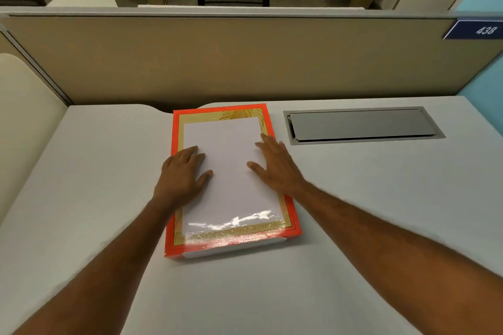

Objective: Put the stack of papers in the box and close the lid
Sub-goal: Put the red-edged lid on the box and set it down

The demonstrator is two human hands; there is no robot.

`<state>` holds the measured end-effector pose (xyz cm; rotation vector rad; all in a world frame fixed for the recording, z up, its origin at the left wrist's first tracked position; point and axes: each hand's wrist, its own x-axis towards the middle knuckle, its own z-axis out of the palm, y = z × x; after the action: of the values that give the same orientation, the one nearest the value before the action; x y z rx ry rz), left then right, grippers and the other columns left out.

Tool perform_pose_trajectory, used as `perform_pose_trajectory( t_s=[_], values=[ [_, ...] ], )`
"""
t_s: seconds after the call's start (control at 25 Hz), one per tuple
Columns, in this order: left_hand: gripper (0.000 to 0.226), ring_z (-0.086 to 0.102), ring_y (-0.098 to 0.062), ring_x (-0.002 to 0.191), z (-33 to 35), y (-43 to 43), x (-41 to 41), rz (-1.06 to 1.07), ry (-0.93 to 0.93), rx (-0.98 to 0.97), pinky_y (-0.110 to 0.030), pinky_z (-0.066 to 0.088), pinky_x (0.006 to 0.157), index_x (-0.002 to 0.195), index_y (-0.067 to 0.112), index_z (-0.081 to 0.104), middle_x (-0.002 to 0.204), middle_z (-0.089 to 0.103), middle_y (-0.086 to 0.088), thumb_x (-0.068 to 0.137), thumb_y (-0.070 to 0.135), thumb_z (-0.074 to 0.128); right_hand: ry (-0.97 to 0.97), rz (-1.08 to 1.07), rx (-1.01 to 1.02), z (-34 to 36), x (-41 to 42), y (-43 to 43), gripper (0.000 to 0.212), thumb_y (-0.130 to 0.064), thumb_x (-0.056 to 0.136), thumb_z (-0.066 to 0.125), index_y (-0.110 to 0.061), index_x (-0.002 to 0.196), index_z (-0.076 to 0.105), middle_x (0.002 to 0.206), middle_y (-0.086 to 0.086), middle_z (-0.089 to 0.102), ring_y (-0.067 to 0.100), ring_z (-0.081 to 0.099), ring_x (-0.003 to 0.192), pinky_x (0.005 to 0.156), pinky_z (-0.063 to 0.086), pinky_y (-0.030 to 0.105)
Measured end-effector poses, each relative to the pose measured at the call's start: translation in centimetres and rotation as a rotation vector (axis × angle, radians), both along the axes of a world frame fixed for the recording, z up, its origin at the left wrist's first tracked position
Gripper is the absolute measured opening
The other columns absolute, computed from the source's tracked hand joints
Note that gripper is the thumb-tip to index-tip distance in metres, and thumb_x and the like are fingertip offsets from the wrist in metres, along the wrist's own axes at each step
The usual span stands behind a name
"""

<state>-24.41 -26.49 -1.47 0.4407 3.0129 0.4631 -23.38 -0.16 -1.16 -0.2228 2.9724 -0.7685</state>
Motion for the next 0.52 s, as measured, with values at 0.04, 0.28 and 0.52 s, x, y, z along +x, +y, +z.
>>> perform_pose_trajectory(
  t_s=[0.04, 0.28, 0.52],
  values=[
    [0.068, 0.032, -0.029, 0.144, -0.1, 0.0, 1.4, -0.008, 0.001, -0.003, -0.051, 0.024, 0.118, 0.144, 0.018, 0.043, 0.156, 0.036, -0.006, 0.090, 0.059, 0.037, 0.013, 0.006, 0.002, -0.4, 2.0, -0.2, 0.067, -0.054, 0.094, 0.044, -0.016, 0.149, 0.032, 0.164, 0.004, 0.015, 0.020, 0.010, 0.152, 0.124, 0.006, 0.040],
    [0.075, 0.018, -0.023, 0.150, -1.2, 0.7, 6.7, -0.008, 0.000, -0.024, -0.049, 0.016, 0.122, 0.150, 0.021, 0.033, 0.162, 0.023, -0.002, 0.090, 0.066, 0.029, -0.006, 0.021, 0.132, -2.9, 7.6, 0.0, 0.073, -0.060, 0.094, 0.035, -0.021, 0.154, 0.019, 0.166, 0.000, 0.005, 0.016, 0.002, 0.152, 0.122, 0.002, 0.034],
    [0.073, 0.013, -0.020, 0.151, -2.0, 0.5, 7.8, -0.012, 0.024, -0.030, -0.046, 0.009, 0.123, 0.152, 0.023, 0.030, 0.163, 0.019, -0.001, 0.091, 0.064, 0.027, 0.038, 0.011, 0.175, -3.9, 8.3, -0.1, 0.074, -0.062, 0.093, 0.030, -0.022, 0.154, 0.018, 0.165, 0.000, 0.006, 0.017, 0.001, 0.152, 0.120, -0.005, 0.032]
  ],
)
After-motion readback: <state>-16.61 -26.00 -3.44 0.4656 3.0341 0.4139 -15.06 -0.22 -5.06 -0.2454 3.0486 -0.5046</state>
